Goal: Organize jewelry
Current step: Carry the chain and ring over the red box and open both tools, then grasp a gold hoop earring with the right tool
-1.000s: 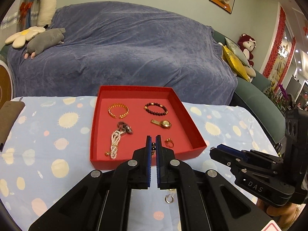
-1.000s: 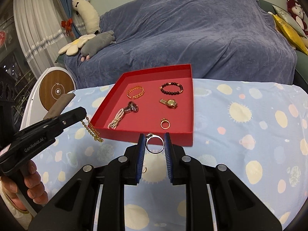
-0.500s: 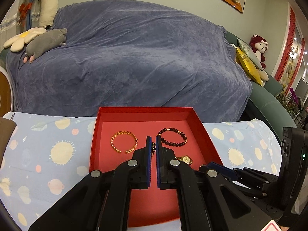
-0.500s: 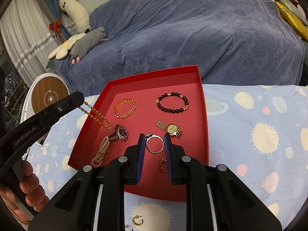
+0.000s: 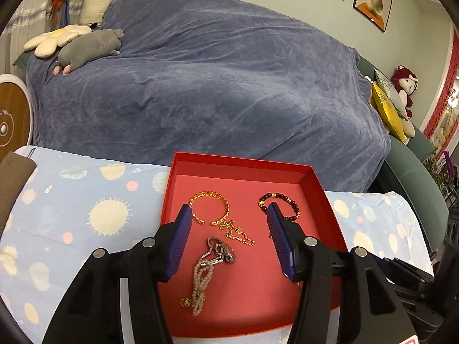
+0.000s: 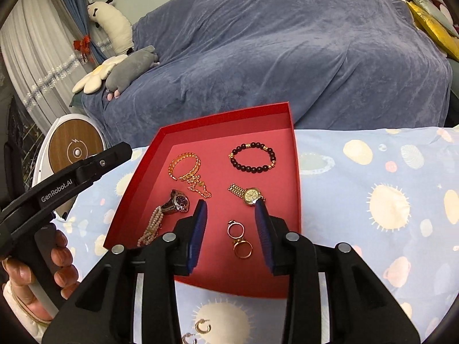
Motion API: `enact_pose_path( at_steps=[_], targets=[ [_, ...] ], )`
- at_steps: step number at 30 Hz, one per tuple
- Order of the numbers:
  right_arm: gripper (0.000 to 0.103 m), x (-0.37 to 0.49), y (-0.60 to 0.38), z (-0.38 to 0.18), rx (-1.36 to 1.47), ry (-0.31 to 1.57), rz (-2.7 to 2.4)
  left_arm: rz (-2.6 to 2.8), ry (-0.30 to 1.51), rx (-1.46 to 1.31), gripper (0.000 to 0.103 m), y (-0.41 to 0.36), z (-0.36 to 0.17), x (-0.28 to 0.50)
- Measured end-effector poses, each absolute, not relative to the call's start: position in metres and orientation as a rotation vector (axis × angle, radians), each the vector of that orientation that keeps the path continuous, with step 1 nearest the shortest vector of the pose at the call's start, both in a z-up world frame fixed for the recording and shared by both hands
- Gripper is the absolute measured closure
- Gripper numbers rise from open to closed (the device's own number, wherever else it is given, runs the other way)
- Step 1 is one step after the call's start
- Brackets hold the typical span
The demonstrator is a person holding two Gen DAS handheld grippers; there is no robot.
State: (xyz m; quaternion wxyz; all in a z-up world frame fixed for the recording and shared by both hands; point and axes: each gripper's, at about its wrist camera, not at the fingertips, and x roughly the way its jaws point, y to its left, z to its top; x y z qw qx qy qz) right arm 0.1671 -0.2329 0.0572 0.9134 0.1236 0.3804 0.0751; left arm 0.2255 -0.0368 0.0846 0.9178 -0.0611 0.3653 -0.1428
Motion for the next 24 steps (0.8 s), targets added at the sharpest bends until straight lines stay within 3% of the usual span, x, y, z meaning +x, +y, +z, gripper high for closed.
enact_pose_path(
  at_steps=[8, 24],
  targets=[
    [0.066, 0.094, -0.232, 0.072, 0.221, 0.762, 0.152, -0.248, 0.722, -0.076, 0.043, -0.009, 0.100, 0.162],
    [0.066, 0.068, -0.188, 0.012, 0.178, 0.896, 0.209, -0.220, 0.865, -0.001, 0.041, 0.004, 0.036, 0.091]
  ],
)
